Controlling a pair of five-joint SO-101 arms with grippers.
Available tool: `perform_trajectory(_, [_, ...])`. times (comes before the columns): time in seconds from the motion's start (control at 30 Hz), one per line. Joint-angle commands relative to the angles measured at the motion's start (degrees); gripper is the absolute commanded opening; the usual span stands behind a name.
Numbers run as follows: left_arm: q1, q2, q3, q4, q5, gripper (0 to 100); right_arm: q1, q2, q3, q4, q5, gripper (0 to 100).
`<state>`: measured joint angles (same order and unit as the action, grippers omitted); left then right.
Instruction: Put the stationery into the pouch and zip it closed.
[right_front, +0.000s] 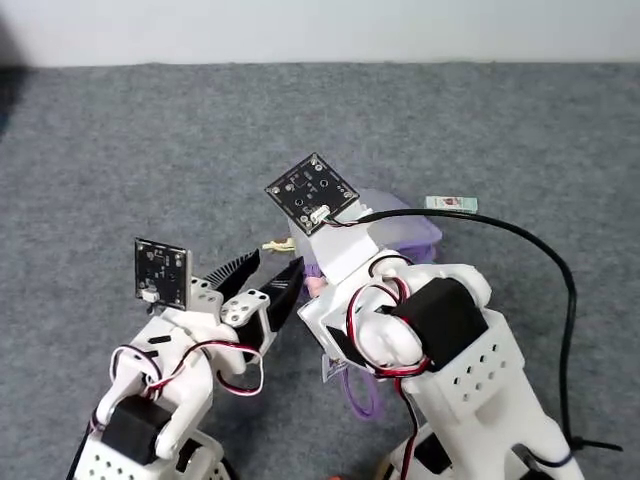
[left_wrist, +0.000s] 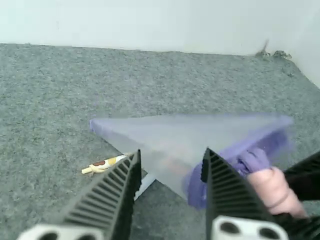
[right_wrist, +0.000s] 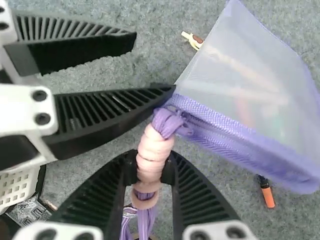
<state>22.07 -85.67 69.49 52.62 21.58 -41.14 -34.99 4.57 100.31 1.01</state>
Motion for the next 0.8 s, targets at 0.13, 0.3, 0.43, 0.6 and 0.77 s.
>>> perform_trajectory(0.13, [5.54,0.18,-4.62,9.76,0.35,19,-0.92,-1.1,-0.18,-2.51,-0.18,0.9])
perform_trajectory(0.3, [5.19,0.18,-5.14,9.49,0.26,19,-1.1,-1.45,-0.18,-1.89,-0.18,0.9])
perform_trajectory(0.43, [5.63,0.53,-5.05,7.21,0.26,19,-1.1,-1.45,-0.18,-1.89,-0.18,0.9])
perform_trajectory(0.6, [5.63,0.18,-5.49,7.21,0.26,19,-1.01,-1.01,-0.18,-2.51,-0.18,0.9])
perform_trajectory(0.77, [5.71,0.18,-9.89,10.64,0.26,19,-0.75,-1.19,-0.18,-2.33,-0.18,0.9])
